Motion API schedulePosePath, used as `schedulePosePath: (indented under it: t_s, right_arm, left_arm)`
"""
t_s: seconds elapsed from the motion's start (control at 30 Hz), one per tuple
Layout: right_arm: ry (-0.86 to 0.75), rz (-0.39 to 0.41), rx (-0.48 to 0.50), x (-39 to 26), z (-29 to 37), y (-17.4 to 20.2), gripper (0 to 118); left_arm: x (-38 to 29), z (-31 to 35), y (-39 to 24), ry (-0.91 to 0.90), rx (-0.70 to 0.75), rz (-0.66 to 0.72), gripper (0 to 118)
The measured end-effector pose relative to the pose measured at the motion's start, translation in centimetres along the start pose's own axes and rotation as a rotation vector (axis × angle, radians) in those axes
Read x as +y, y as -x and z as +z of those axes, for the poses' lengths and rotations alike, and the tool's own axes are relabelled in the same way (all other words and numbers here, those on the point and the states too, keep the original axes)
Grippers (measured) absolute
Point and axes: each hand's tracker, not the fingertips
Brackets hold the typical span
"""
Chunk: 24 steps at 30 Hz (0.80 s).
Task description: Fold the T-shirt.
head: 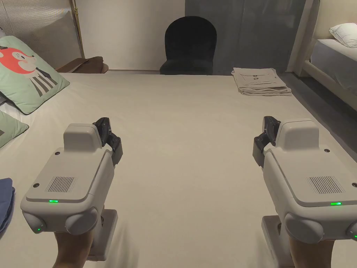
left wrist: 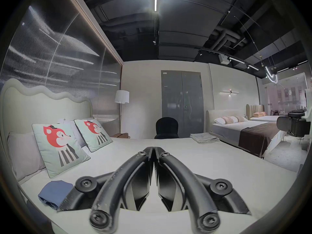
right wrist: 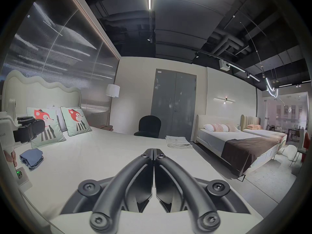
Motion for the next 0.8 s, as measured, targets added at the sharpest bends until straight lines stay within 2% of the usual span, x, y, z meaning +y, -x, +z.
schedulePosePath:
  t_s: [0.47,0.53,0.57,0.6,0.67,0.7,0.73,0.8]
  right_arm:
    - [0.010,0.006,-0.010,-0.03,0.04,-0.01,2]
    - [0.014,0.011,-0.016,-0.08,0.04,0.01,22]
    - [0.014,0.010,-0.017,-0.13,0.04,0.00,40]
    - [0.015,0.008,-0.019,-0.17,0.00,-0.02,62]
    - [0.022,0.005,-0.017,-0.24,-0.12,-0.04,84]
    - [0.023,0.003,-0.021,-0.30,-0.16,-0.03,94]
    - [0.023,0.002,-0.027,-0.38,-0.23,-0.03,94]
    - [0.024,0.005,-0.032,-0.51,-0.32,-0.05,103]
  left_arm:
    - [0.04,-0.03,-0.12,0.001,-0.012,-0.005,1]
    - [0.05,0.00,-0.21,-0.004,-0.007,0.000,18]
    - [0.06,0.02,-0.23,-0.007,-0.008,0.000,34]
    - [0.09,0.04,-0.24,-0.010,-0.009,-0.001,61]
    - [0.20,-0.13,-0.29,0.000,-0.016,-0.008,97]
    - [0.23,-0.26,-0.34,0.009,-0.022,-0.016,108]
    - [0.20,-0.27,-0.36,0.006,-0.023,-0.019,108]
    - [0.12,-0.21,-0.51,-0.004,-0.024,-0.031,108]
